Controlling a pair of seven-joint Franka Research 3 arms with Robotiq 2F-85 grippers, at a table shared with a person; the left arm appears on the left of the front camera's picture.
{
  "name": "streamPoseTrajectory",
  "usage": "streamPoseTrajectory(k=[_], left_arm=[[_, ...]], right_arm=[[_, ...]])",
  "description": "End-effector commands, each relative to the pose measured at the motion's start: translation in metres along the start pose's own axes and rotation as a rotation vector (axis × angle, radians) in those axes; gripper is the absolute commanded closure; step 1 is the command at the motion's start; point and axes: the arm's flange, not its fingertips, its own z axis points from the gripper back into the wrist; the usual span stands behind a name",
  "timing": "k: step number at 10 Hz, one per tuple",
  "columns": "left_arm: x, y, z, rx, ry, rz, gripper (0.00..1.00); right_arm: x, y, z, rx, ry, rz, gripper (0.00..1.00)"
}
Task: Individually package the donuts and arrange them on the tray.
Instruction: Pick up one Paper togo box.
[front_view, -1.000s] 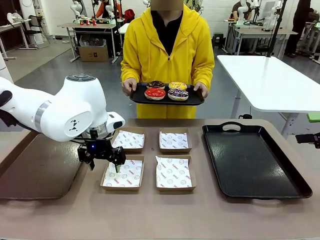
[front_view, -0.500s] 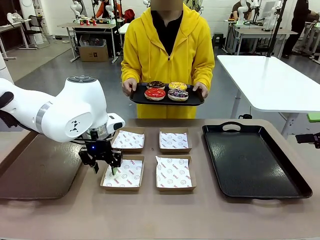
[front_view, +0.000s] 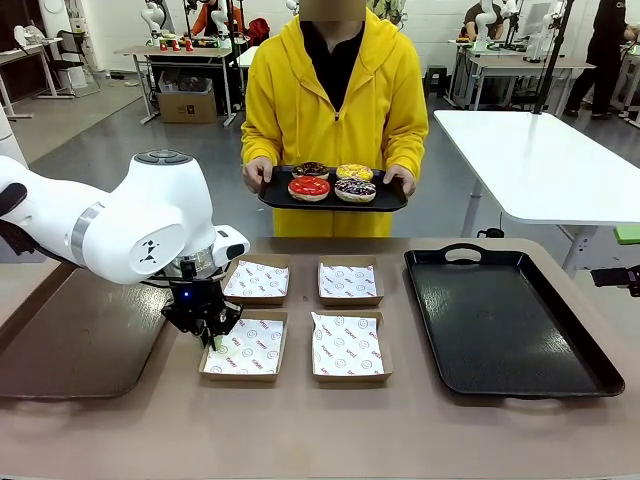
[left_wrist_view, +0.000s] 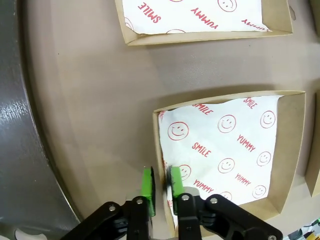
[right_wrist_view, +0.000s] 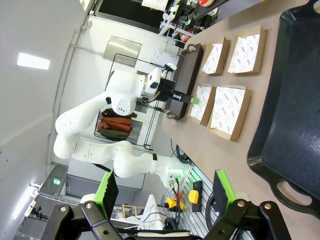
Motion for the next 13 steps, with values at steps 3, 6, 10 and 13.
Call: streamPoseTrajectory(k=[3, 6, 10, 13], left_arm=[[0.004, -0.003, -0.003, 0.027, -0.012, 0.041, 1.00], [0.005, -0.004, 0.028, -0.016, -0.012, 0.027, 1.00], [0.015, -0.004, 0.143, 0.028, -0.010, -0.024, 1.00], [0.062, 0.017, 0.198, 0.024, -0.025, 0.035, 1.00]], right_arm=[[0.001, 0.000, -0.001, 0.017, -0.007, 0.012, 0.00], [0.001, 0.000, -0.001, 0.017, -0.007, 0.012, 0.00], [0.001, 0.000, -0.001, 0.017, -0.007, 0.012, 0.00], [0.001, 0.000, -0.001, 0.017, -0.007, 0.012, 0.00]])
